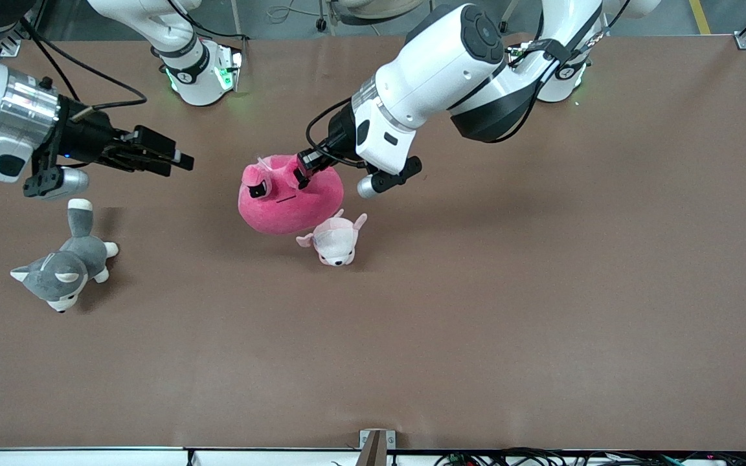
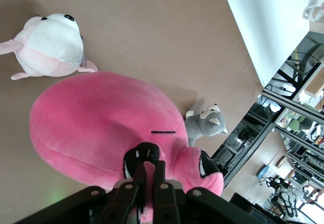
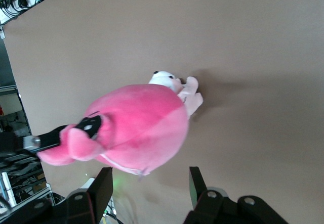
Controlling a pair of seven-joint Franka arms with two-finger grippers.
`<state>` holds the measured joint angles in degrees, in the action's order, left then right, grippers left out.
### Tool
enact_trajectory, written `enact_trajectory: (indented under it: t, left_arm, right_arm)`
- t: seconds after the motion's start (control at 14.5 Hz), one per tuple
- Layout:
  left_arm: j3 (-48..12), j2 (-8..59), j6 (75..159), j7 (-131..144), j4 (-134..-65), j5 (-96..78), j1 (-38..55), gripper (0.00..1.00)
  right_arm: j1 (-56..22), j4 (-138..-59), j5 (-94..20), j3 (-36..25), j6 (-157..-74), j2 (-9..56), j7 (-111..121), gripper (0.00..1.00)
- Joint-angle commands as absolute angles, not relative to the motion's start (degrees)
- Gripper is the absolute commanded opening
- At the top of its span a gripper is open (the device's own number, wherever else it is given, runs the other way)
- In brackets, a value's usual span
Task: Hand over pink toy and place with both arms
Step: 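Lift the pink toy with the left gripper while the right gripper approaches, then grasp the pink toy with the right gripper beside the left gripper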
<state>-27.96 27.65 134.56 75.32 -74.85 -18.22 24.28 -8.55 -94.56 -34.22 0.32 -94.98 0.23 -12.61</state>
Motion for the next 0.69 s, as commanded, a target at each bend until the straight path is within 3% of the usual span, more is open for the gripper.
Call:
enact_trajectory:
  t: [0.0,0.62]
  left_arm:
    - [-27.60,28.83,135.53,76.20,-72.86,-18.81,25.92,0.00]
    - [-27.51,29.88,137.02,76.11,-72.95,-18.63,27.33,0.00]
  right_arm:
    - [-11.16,-88.78,-35.16,-0.09,-94.83,4.38,-16.78,0.69]
    - [-15.37,-88.50,-34.72,-0.09,-98.09,7.82,-18.55,0.69]
